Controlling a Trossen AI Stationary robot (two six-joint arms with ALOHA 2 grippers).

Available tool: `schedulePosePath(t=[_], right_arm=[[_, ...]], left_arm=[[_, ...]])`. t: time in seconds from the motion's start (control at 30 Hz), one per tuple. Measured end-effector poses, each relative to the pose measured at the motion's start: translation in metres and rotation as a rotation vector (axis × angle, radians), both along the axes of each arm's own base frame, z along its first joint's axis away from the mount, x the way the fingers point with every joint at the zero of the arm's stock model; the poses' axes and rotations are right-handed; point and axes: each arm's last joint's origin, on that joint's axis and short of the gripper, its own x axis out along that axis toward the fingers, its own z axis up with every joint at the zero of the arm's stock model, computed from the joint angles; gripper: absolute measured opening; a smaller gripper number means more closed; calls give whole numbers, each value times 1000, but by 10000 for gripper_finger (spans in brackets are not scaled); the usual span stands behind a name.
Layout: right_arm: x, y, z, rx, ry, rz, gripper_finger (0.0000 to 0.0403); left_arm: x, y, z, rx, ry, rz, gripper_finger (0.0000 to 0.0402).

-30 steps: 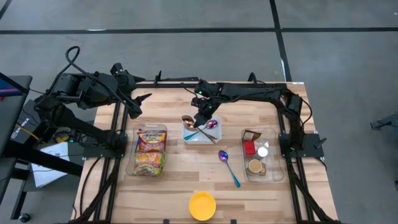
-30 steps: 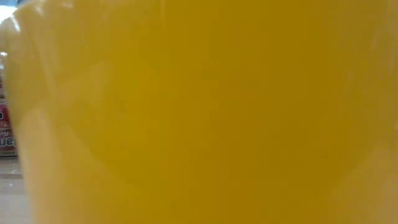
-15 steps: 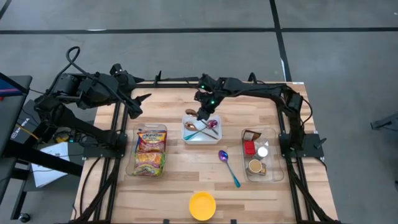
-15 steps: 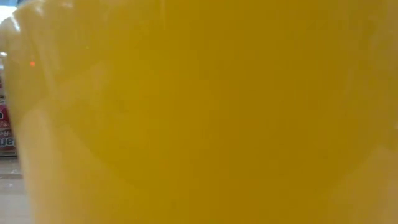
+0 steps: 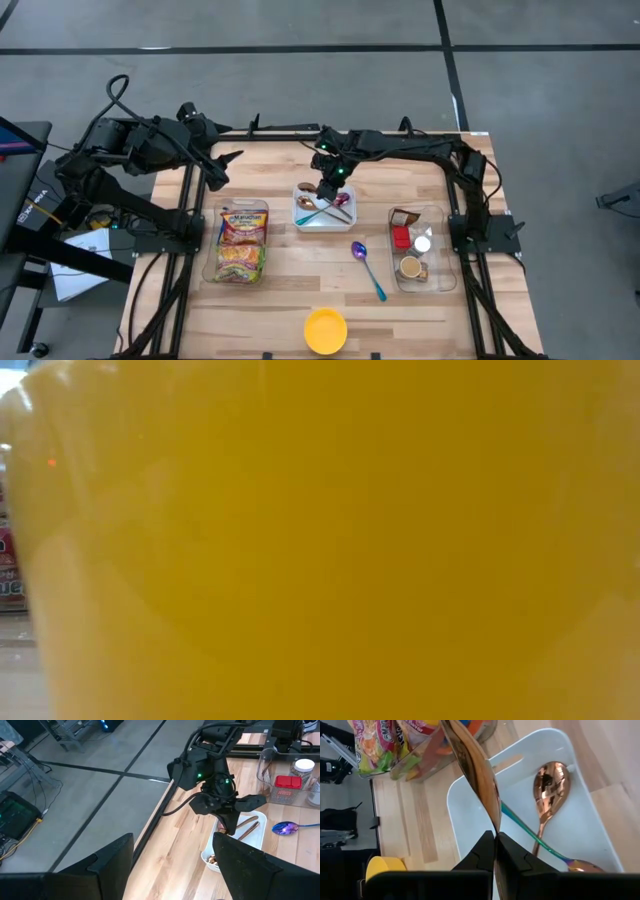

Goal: Pick & Place Food Item
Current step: Put the gold spoon into the white bin

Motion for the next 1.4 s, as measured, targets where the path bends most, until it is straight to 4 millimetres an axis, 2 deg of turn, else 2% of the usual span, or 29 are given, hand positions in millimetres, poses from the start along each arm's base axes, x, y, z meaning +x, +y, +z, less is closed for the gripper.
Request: schedulePosePath(t=[0.53, 0.9, 1.1, 1.27, 1.4], right_arm=[[6, 23, 0, 18, 16, 33, 0], [6, 15, -1, -62, 3, 31, 0], [6, 14, -14, -73, 35, 50, 0], [7, 16, -35, -54, 82, 52, 0], [9, 18, -38, -48, 90, 60, 0]], left_arm=[[-1, 0, -2, 2, 21, 0, 265], [-1, 0, -2, 2, 23, -1, 265], [-1, 0, -2, 2, 23, -1, 265], [-1, 0, -2, 2, 23, -1, 265], [-1, 0, -2, 2, 23, 0, 265]])
